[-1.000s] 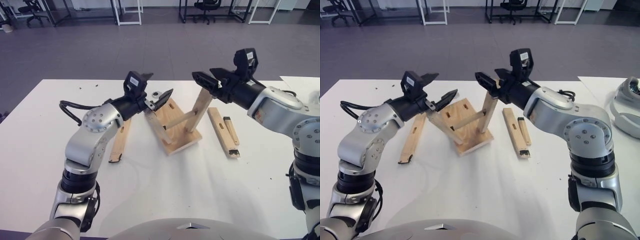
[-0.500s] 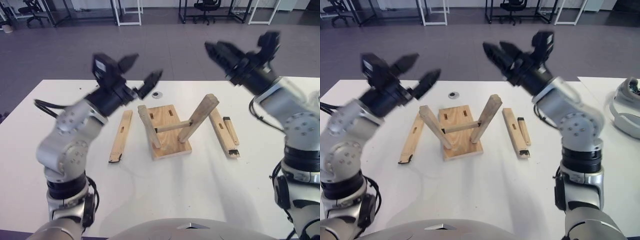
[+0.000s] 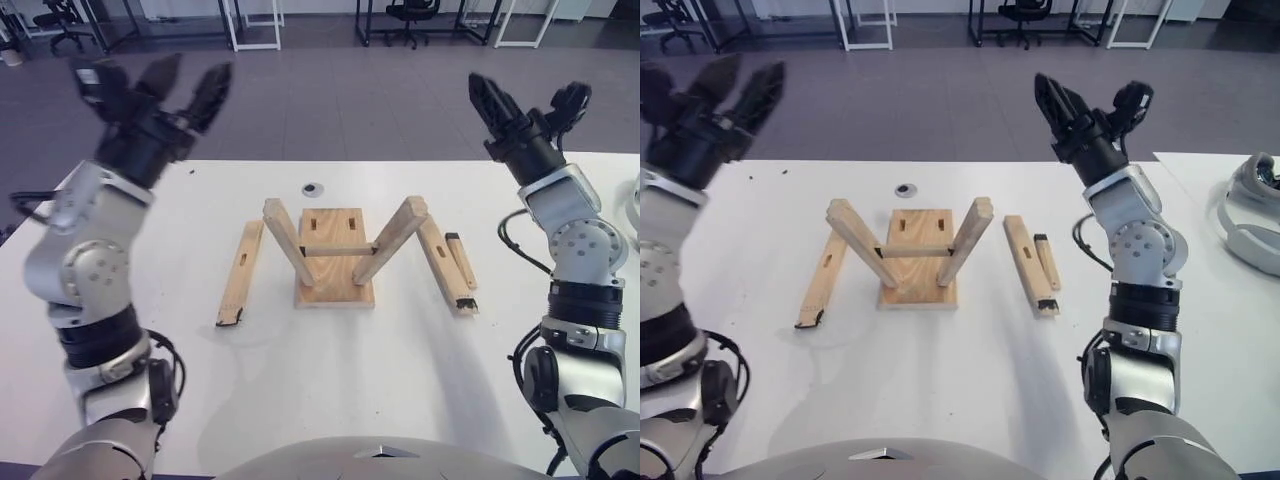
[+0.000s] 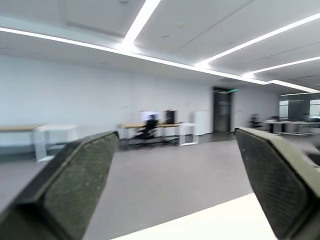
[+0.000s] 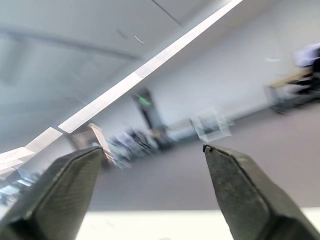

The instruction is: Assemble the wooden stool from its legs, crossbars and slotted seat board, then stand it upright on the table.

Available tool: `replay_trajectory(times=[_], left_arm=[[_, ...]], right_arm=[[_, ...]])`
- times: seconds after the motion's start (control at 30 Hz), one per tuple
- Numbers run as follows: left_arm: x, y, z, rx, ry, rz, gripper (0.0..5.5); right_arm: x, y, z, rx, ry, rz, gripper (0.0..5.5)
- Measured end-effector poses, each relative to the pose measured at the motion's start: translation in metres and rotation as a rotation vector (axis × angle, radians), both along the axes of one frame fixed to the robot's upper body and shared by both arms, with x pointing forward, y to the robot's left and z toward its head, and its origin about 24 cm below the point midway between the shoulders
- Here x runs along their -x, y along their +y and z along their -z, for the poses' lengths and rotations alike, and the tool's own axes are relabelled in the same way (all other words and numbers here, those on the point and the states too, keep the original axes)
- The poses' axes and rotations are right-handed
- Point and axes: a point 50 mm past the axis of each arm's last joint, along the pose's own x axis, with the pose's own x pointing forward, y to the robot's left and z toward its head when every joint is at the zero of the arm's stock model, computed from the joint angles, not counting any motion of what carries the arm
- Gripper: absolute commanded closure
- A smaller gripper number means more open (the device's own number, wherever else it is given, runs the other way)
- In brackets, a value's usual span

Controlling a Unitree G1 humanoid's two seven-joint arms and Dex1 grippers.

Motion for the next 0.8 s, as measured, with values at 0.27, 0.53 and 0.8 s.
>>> replay_trajectory(times=[0.27, 0.53, 0.8], left_arm=[[0.061, 0.035, 0.118, -0.566, 0.604, 0.278, 1.21], [0.081, -0.010, 0.160, -0.953, 0.733, 0.561, 1.21], [0.040, -0.060, 0.177, -1.084, 0.529, 0.561, 1.21]], right_arm=[[0.074, 0.095, 0.086, 0.240, 0.088, -0.759, 1.74], [0.035, 0.051, 0.100, 0.673, 0.146, -0.302, 1.74], [0.014, 0.010, 0.150, 1.035, 0.331, -0.431, 1.74]])
